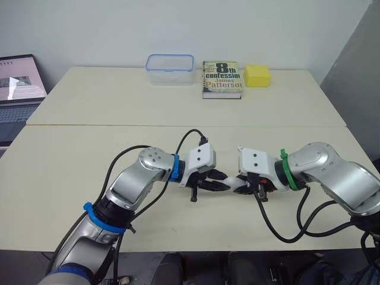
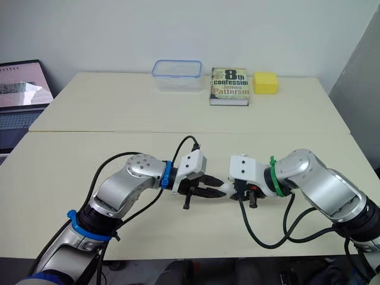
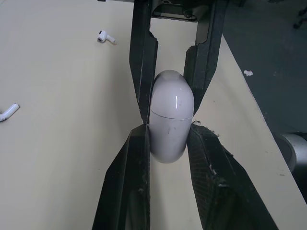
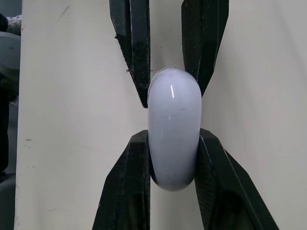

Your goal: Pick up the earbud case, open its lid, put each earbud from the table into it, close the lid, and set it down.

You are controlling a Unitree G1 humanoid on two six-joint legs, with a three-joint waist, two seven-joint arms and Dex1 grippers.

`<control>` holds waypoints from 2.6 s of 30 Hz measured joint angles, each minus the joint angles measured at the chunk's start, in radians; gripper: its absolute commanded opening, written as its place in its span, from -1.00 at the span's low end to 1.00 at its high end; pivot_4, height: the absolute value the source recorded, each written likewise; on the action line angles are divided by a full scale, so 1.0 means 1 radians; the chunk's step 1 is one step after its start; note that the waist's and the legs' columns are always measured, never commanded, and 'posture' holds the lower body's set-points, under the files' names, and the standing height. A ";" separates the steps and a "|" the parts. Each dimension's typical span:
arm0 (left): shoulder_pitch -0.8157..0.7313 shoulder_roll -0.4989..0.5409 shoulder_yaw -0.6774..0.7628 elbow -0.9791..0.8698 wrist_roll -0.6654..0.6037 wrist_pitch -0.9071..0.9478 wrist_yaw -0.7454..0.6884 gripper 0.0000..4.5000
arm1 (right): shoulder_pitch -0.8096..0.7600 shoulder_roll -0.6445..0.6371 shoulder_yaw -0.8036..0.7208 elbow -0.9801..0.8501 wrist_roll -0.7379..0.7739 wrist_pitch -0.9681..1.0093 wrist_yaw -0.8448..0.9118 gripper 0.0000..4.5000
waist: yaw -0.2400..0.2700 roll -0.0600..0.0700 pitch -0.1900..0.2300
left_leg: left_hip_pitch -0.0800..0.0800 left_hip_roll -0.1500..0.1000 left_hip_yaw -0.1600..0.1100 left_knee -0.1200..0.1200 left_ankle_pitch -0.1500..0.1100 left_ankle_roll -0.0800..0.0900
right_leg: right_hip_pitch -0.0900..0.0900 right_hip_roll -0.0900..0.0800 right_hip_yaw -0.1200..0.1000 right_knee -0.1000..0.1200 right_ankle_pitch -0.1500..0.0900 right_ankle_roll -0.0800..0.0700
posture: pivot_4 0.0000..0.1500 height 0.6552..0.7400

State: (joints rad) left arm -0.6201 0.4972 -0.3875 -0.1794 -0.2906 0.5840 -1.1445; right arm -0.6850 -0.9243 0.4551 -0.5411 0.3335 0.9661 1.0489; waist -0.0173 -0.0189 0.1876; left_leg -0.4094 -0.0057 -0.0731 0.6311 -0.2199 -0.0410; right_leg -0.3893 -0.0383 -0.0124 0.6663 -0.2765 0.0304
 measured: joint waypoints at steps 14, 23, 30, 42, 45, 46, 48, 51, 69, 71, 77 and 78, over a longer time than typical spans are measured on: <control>0.007 -0.009 0.000 0.028 0.023 -0.028 0.028 0.35 | 0.005 0.004 0.000 0.000 -0.003 -0.011 0.015 -0.64 | 0.000 0.000 0.000 | 0.000 0.000 0.000 0.000 0.000 0.000 | 0.000 0.000 0.000 0.001 0.000 0.000 | 1.00 1.00; 0.007 -0.008 0.000 0.033 0.025 -0.048 0.011 0.37 | 0.006 0.006 0.000 0.000 -0.002 -0.020 0.019 -0.64 | 0.000 0.000 0.000 | 0.000 0.000 0.000 0.000 0.000 0.000 | 0.000 0.000 0.000 0.001 0.000 0.000 | 1.00 1.00; 0.007 -0.008 0.000 0.033 0.022 -0.045 -0.006 0.37 | 0.006 0.009 0.000 0.000 -0.002 -0.022 0.020 -0.64 | 0.000 0.000 0.000 | 0.000 0.000 0.000 0.001 0.000 0.000 | 0.000 0.000 0.000 0.002 0.000 0.000 | 1.00 1.00; 0.008 -0.006 -0.004 0.028 0.014 -0.042 -0.031 -0.67 | 0.005 0.018 -0.003 0.006 -0.007 -0.023 0.020 -0.64 | -0.001 0.000 0.000 | 0.003 0.000 0.000 0.003 0.000 0.000 | 0.000 -0.001 0.001 0.010 0.000 0.000 | 1.00 1.00; 0.009 -0.003 -0.004 0.028 0.013 -0.043 -0.033 -0.67 | 0.005 0.022 -0.003 0.009 -0.007 -0.023 0.023 -0.64 | -0.001 0.000 0.000 | 0.003 0.000 0.000 0.003 0.000 0.000 | 0.000 -0.001 0.001 0.010 0.000 0.000 | 1.00 1.00; 0.009 -0.003 -0.004 0.028 0.013 -0.044 -0.035 -0.67 | 0.005 0.022 -0.003 0.009 -0.007 -0.023 0.025 -0.64 | -0.001 0.000 0.000 | 0.003 0.000 0.000 0.003 0.000 0.000 | 0.000 -0.001 0.001 0.010 0.000 0.000 | 1.00 1.00; 0.011 -0.001 -0.004 0.029 0.013 -0.049 -0.038 -0.67 | 0.006 0.023 -0.002 0.009 -0.007 -0.026 0.027 -0.31 | -0.001 0.000 0.000 | 0.003 0.000 0.000 0.003 0.000 0.000 | 0.000 -0.001 0.001 0.010 0.000 0.000 | 1.00 1.00; 0.014 0.000 -0.004 0.048 0.016 -0.053 -0.041 -0.67 | 0.012 0.016 -0.002 0.004 -0.008 -0.062 0.045 0.12 | -0.001 0.000 0.000 | 0.003 0.000 0.000 0.004 0.000 0.000 | 0.000 -0.001 0.001 0.010 0.000 0.000 | 1.00 1.00; 0.460 -0.031 0.299 0.087 -0.143 -0.357 -0.016 -0.67 | 0.265 -0.027 -0.302 0.059 -0.014 -0.540 0.093 0.75 | -0.001 0.000 0.000 | 0.009 0.005 0.001 0.003 0.000 0.000 | 0.003 -0.002 0.004 0.012 0.000 0.000 | 1.00 1.00; 0.484 -0.055 0.295 0.040 -0.148 -0.356 0.014 -0.67 | 0.245 0.037 -0.282 0.042 -0.013 -0.523 0.059 0.75 | 0.000 0.000 0.000 | 0.009 0.005 0.001 0.003 0.000 0.000 | 0.003 -0.002 0.004 0.012 0.000 0.000 | 1.00 1.00; 0.476 -0.074 0.279 -0.010 -0.154 -0.356 0.059 -0.67 | 0.170 0.127 -0.175 0.057 -0.073 -0.502 0.020 0.75 | 0.000 0.000 0.000 | 0.010 0.002 0.001 0.003 0.000 0.000 | 0.004 -0.002 0.004 0.012 -0.002 0.003 | 1.00 1.00; 0.473 -0.074 0.274 -0.009 -0.153 -0.357 0.061 -0.67 | 0.163 0.136 -0.163 0.070 -0.082 -0.501 0.019 0.75 | 0.000 0.000 0.000 | 0.010 0.002 0.001 0.003 0.000 0.000 | 0.004 -0.002 0.004 0.012 -0.002 0.002 | 1.00 1.00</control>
State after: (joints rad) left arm -0.1472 0.4237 -0.1131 -0.1885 -0.4433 0.2268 -1.0831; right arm -0.5221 -0.7887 0.2923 -0.4716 0.2515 0.4647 1.0679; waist -0.0169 -0.0190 0.1873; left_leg -0.3998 -0.0039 -0.0722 0.6341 -0.2200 -0.0411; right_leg -0.3854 -0.0404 -0.0084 0.6785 -0.2784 0.0328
